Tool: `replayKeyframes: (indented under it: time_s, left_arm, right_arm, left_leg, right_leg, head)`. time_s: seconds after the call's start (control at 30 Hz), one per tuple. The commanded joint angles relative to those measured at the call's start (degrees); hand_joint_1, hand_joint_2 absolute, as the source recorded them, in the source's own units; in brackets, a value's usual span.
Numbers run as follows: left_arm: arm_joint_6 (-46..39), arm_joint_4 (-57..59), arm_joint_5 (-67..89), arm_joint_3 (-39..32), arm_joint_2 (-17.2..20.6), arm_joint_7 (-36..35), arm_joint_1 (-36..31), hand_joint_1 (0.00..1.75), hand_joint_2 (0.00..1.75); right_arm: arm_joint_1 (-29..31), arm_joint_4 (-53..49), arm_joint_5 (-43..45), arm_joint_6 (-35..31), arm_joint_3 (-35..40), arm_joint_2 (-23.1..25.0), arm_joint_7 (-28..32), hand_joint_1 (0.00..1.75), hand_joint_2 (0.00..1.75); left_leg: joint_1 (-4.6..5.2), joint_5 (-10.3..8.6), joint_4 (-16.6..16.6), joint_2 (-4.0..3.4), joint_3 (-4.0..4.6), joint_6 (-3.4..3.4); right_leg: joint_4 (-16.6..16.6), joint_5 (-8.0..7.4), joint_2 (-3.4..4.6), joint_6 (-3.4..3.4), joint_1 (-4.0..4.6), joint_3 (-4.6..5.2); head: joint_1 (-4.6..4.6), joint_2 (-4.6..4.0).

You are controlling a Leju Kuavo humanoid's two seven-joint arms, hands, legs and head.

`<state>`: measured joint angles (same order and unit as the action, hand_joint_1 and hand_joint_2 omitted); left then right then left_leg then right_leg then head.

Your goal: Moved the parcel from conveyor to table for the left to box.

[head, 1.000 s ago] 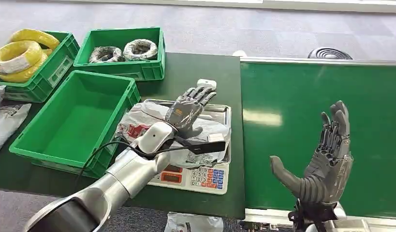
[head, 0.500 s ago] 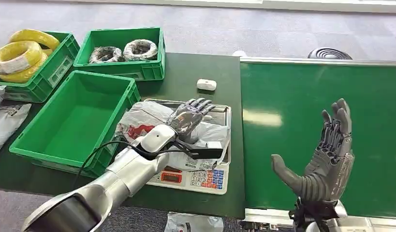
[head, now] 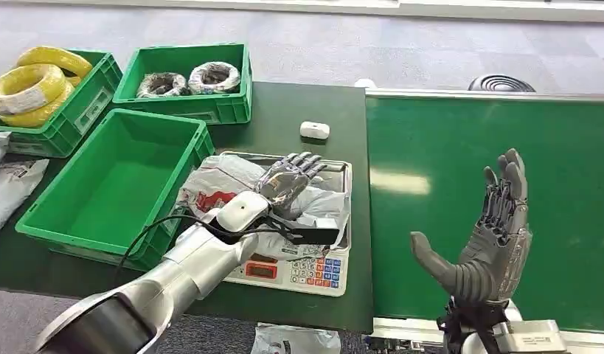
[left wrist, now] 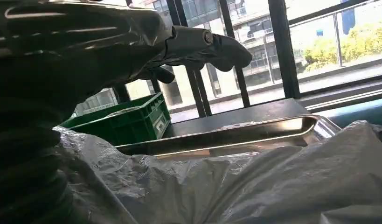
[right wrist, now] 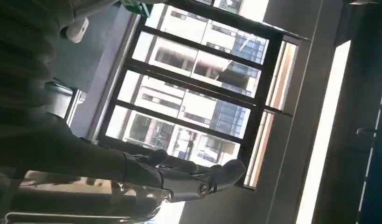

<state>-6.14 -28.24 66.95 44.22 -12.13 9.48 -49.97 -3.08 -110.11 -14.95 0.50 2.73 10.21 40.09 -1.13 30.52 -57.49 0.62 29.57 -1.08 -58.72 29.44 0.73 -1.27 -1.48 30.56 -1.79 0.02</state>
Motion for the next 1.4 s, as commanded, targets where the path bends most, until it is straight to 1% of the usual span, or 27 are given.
replayKeyframes:
  time_s: [0.03, 0.07, 0.1, 0.13, 0.17, 0.23, 0.27, 0.3, 0.33, 0.4, 0.5, 0.6, 0.63, 0.7, 0.73, 0.77, 0.87, 0.9, 1.0, 1.1, 1.13, 1.17, 1.2, 1.23, 1.33, 1.37, 1.4]
  left_arm:
    - [8.4, 8.0, 1.0, 2.4, 0.8, 1.9, -0.7, 0.0, 1.75]
    - [9.0, 8.4, 1.2, 2.7, 0.8, 2.2, -0.7, 0.35, 1.75]
    - [9.7, 8.9, 1.0, 2.8, 0.7, 2.7, -0.6, 1.29, 1.75]
    - [10.1, 9.2, 0.9, 2.9, 0.7, 3.0, -0.5, 1.55, 1.75]
    - [10.3, 9.4, 0.8, 3.0, 0.7, 3.2, -0.4, 1.59, 1.75]
    - [10.3, 9.4, 0.8, 3.0, 0.7, 3.2, -0.4, 1.59, 1.75]
    - [10.3, 9.4, 0.8, 3.0, 0.7, 3.2, -0.4, 1.59, 1.75]
    - [10.5, 9.5, 0.8, 3.2, 0.6, 3.4, -0.4, 1.66, 1.75]
    - [10.8, 9.6, 0.6, 3.1, 0.6, 3.7, -0.4, 1.66, 1.75]
    - [11.0, 9.6, 0.4, 3.1, 0.4, 4.0, -0.3, 1.73, 1.75]
    - [11.0, 9.5, 0.1, 3.0, 0.0, 4.4, -0.2, 1.73, 1.75]
    - [10.6, 9.4, -0.9, 2.6, -0.5, 5.4, -0.2, 1.71, 1.75]
    - [10.6, 9.3, -1.0, 2.6, -0.7, 5.5, -0.3, 1.73, 1.75]
    - [10.6, 9.3, -0.9, 2.6, -0.8, 5.5, -0.4, 1.73, 1.75]
    - [10.6, 9.2, -1.0, 2.7, -0.8, 5.5, -0.4, 1.69, 1.75]
    - [10.0, 8.9, -1.6, 2.3, -0.8, 6.1, -0.4, 1.73, 1.75]
    - [7.3, 7.3, -4.1, 0.0, -0.2, 7.3, -0.1, 1.75, 1.75]
    - [4.2, 5.4, -6.9, -2.8, 0.6, 8.6, 0.8, 1.75, 1.75]
    - [4.6, 4.6, -7.1, -2.9, 1.4, 9.0, 0.9, 1.73, 1.75]
    - [-8.1, -3.3, -15.3, -12.3, 1.9, 11.7, 4.1, 1.75, 1.75]
    - [-8.8, -7.3, -17.0, -14.2, 2.3, 12.1, 5.0, 1.71, 1.75]
    - [-11.5, -15.0, -20.0, -17.9, 2.6, 12.5, 6.9, 1.71, 1.75]
    - [-10.6, -19.9, -20.4, -18.7, 3.1, 11.3, 7.9, 1.71, 1.75]
    - [-9.2, -22.3, -20.3, -18.6, 3.6, 10.1, 8.4, 1.71, 1.75]
    - [-8.6, -23.2, -20.3, -18.5, 3.7, 9.7, 8.9, 1.71, 1.75]
    - [-8.7, -22.4, -20.1, -18.5, 3.5, 9.7, 8.7, 1.71, 1.75]
    - [-8.7, -22.4, -20.1, -18.5, 3.5, 9.7, 8.7, 1.71, 1.75]
  right_arm:
    - [2.4, 4.2, -0.5, 0.2, -0.9, 0.1, -0.1, 0.0, 1.75]
    - [2.3, 4.2, -0.5, 0.0, -0.9, 0.0, -0.1, 0.0, 1.75]
    - [2.2, 3.9, -0.4, -0.2, -0.8, -0.1, -0.1, 0.0, 1.75]
    - [2.2, 3.8, -0.3, -0.4, -0.8, -0.1, -0.1, 0.0, 1.75]
    - [2.2, 3.6, -0.4, -0.6, -0.8, -0.1, -0.1, 0.0, 1.75]
    - [2.2, 3.6, -0.4, -0.6, -0.8, -0.1, -0.1, 0.0, 1.75]
    - [2.2, 3.6, -0.4, -0.6, -0.8, -0.1, -0.1, 0.0, 1.75]
    - [2.1, 3.4, -0.5, -0.5, -0.9, 0.1, -0.1, 0.0, 1.75]
    - [2.1, 3.3, -0.7, -0.6, -1.1, 0.3, -0.1, 0.0, 1.75]
    - [2.0, 2.7, -1.0, -0.8, -1.6, 1.0, -0.1, 0.0, 1.75]
    - [1.7, 1.8, -1.5, -0.7, -2.4, 1.9, -0.1, 0.0, 1.75]
    - [1.3, 0.4, -2.7, 0.0, -3.5, 3.2, -0.1, 0.0, 1.75]
    - [1.1, 0.1, -2.9, 0.0, -3.6, 3.3, -0.1, 0.0, 1.75]
    - [1.1, 0.1, -2.9, 0.0, -3.6, 3.3, -0.1, 0.0, 1.75]
    - [0.9, -0.1, -2.9, -0.1, -3.6, 3.2, -0.1, 0.0, 1.75]
    - [0.6, -0.2, -3.0, -0.3, -3.3, 3.0, -0.1, 0.0, 1.75]
    - [-0.1, -0.3, -2.2, -0.1, -2.5, 2.2, -0.1, 0.0, 1.75]
    - [0.0, 0.1, -1.5, 0.6, -2.0, 1.8, -0.1, 0.0, 1.75]
    - [0.3, 0.5, -1.6, 0.5, -1.9, 1.9, -0.1, 0.0, 1.75]
    - [0.6, 0.4, -1.5, 2.6, -2.4, 3.1, -0.1, 0.0, 1.75]
    - [0.7, 0.3, -2.0, 3.4, -3.0, 4.0, -0.1, 0.0, 1.75]
    - [0.9, 0.1, -2.5, 4.3, -3.6, 5.0, -0.1, 0.0, 1.75]
    - [1.0, -0.1, -2.8, 4.7, -3.8, 5.5, -0.1, 0.0, 1.75]
    - [1.0, -0.1, -2.9, 4.9, -4.0, 5.7, -0.1, 0.0, 1.75]
    - [0.9, -0.1, -3.0, 5.0, -4.1, 5.7, -0.1, 0.0, 1.75]
    - [0.9, 0.0, -3.0, 5.2, -4.2, 5.7, -0.1, 0.0, 1.75]
    - [0.9, 0.0, -3.0, 5.2, -4.2, 5.7, -0.1, 0.0, 1.75]
  left_leg:
    - [0.0, -0.1, 0.1, -0.17, -0.06, 0.05]
    - [0.0, -0.22, 0.2, -0.23, 0.01, 0.08]
    - [0.0, -0.13, 0.2, -0.2, -0.08, 0.06]
    - [0.01, -0.06, 0.1, -0.16, -0.22, 0.05]
    - [0.02, -0.21, 0.3, -0.24, -0.16, 0.08]
    - [0.01, -0.08, 0.1, -0.09, -0.31, 0.05]
    - [0.03, -0.23, 0.2, -0.17, -0.24, 0.07]
    - [0.02, -0.15, 0.1, -0.14, -0.28, 0.06]
    - [0.01, -0.08, 0.1, -0.09, -0.34, 0.05]
    - [0.01, -0.09, 0.1, -0.08, -0.37, 0.05]
    - [0.01, -0.41, 0.2, -0.19, -0.05, 0.09]
    - [0.02, -0.21, 0.1, -0.1, -0.37, 0.03]
    - [0.02, -0.33, 0.2, -0.13, -0.26, 0.05]
    - [0.02, -0.2, 0.1, -0.07, -0.37, 0.02]
    - [0.01, -0.3, 0.2, -0.12, -0.27, 0.05]
    - [0.01, -0.23, 0.1, -0.1, -0.34, 0.04]
    - [0.0, -0.24, 0.1, -0.1, -0.25, 0.05]
    - [0.01, -0.18, 0.1, -0.07, -0.29, 0.03]
    - [0.02, -0.34, 0.2, -0.22, -0.09, 0.06]
    - [0.0, -0.21, 0.1, -0.13, -0.12, 0.02]
    - [0.01, -0.28, 0.1, -0.14, -0.04, 0.03]
    - [0.02, -0.42, 0.3, -0.2, 0.08, 0.06]
    - [0.0, -0.18, 0.0, -0.1, 0.02, 0.01]
    - [0.0, -0.25, 0.0, -0.17, 0.23, 0.04]
    - [-0.02, -0.41, 0.2, -0.18, 0.37, 0.08]
    - [-0.01, -0.23, 0.0, -0.11, 0.19, 0.03]
    - [-0.01, -0.34, 0.2, -0.19, 0.28, 0.07]
  right_leg:
    - [0.1, -0.15, 0.08, 0.1, 0.03, 0.01]
    - [0.2, -0.28, 0.1, 0.15, 0.03, 0.11]
    - [0.1, -0.19, 0.1, 0.11, 0.03, 0.0]
    - [0.1, -0.1, 0.09, 0.08, 0.01, -0.15]
    - [0.2, -0.26, 0.11, 0.14, 0.02, -0.08]
    - [0.1, -0.1, 0.03, 0.08, 0.01, -0.3]
    - [0.2, -0.25, 0.06, 0.13, 0.01, -0.2]
    - [0.1, -0.18, 0.05, 0.1, 0.01, -0.27]
    - [0.1, -0.1, 0.02, 0.07, 0.01, -0.38]
    - [0.0, -0.1, 0.01, 0.06, 0.01, -0.4]
    - [0.2, -0.45, 0.05, 0.15, 0.02, -0.05]
    - [0.1, -0.25, 0.01, 0.12, 0.0, -0.31]
    - [0.2, -0.37, 0.0, 0.17, 0.01, -0.18]
    - [0.1, -0.24, -0.01, 0.11, 0.0, -0.31]
    - [0.2, -0.34, 0.0, 0.15, 0.02, -0.18]
    - [0.1, -0.28, 0.01, 0.12, 0.02, -0.26]
    - [0.1, -0.29, 0.01, 0.11, 0.03, -0.19]
    - [0.1, -0.22, 0.01, 0.09, 0.01, -0.25]
    - [0.2, -0.41, 0.1, 0.16, 0.01, 0.0]
    - [0.1, -0.26, 0.05, 0.11, 0.03, -0.05]
    - [0.1, -0.32, 0.03, 0.15, 0.02, 0.05]
    - [0.2, -0.46, 0.05, 0.22, 0.02, 0.19]
    - [0.0, -0.21, 0.04, 0.1, 0.02, 0.1]
    - [-0.1, -0.3, 0.05, 0.16, 0.03, 0.32]
    - [0.1, -0.43, 0.0, 0.24, 0.06, 0.49]
    - [0.0, -0.24, 0.02, 0.13, 0.03, 0.28]
    - [0.1, -0.37, 0.05, 0.19, 0.05, 0.38]
  head:
    - [-0.02, 0.0]
    - [0.0, 0.0]
    - [0.0, 0.0]
    - [0.0, 0.0]
    - [-0.02, 0.0]
    - [0.0, 0.0]
    - [0.0, 0.0]
    - [0.0, 0.0]
    - [0.0, 0.0]
    - [0.0, 0.0]
    - [0.02, 0.0]
    - [0.0, 0.0]
    - [0.0, 0.0]
    - [0.0, 0.0]
    - [0.0, 0.0]
    - [-0.02, 0.0]
    - [0.0, 0.0]
    - [0.0, 0.0]
    - [0.0, 0.0]
    - [0.0, 0.0]
    - [0.0, 0.0]
    - [0.0, 0.0]
    - [-0.02, 0.0]
    - [0.0, 0.0]
    - [-0.02, 0.0]
    - [0.0, 0.0]
    - [-0.02, 0.0]
